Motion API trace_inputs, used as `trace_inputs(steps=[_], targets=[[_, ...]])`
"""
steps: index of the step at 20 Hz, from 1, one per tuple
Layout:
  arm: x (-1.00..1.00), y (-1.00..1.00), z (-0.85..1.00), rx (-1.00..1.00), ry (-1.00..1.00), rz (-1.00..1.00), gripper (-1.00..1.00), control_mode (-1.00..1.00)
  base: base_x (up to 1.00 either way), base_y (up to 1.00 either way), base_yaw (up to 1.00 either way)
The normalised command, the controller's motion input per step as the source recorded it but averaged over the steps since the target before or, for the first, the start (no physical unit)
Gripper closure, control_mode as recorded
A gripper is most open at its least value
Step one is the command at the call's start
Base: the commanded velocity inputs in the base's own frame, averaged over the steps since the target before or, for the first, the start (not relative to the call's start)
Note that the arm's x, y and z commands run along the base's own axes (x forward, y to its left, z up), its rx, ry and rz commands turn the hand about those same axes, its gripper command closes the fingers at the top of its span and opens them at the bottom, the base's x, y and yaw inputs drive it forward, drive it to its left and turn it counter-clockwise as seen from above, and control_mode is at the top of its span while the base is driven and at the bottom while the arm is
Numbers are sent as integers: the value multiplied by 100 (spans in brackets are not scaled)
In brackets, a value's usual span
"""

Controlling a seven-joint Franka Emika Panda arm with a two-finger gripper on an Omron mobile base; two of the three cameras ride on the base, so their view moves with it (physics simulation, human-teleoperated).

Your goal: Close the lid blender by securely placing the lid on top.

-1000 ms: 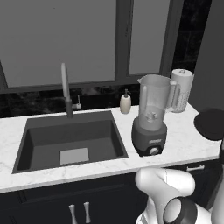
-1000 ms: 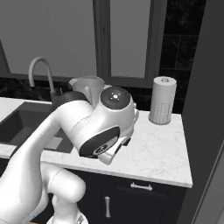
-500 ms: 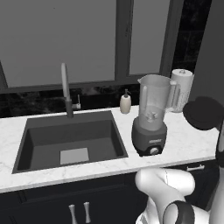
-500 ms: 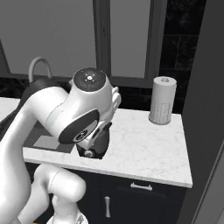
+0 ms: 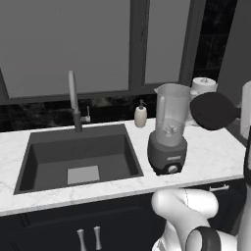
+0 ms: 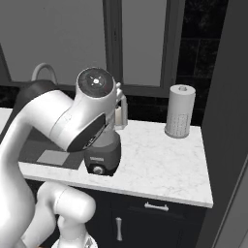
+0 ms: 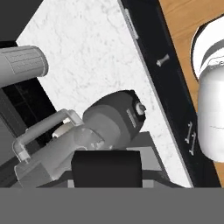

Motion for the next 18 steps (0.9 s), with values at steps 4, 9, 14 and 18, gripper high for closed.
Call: trace_inputs(steps=[4, 9, 14, 18], targets=[[72, 26, 50, 8, -8, 2, 100, -100, 0, 0, 0], [73, 12, 49, 4, -3, 2, 100, -100, 0, 0, 0], [60, 11, 30, 2, 0, 3, 100, -100, 0, 0, 0], [56, 9, 9, 0, 0, 4, 100, -100, 0, 0, 0]])
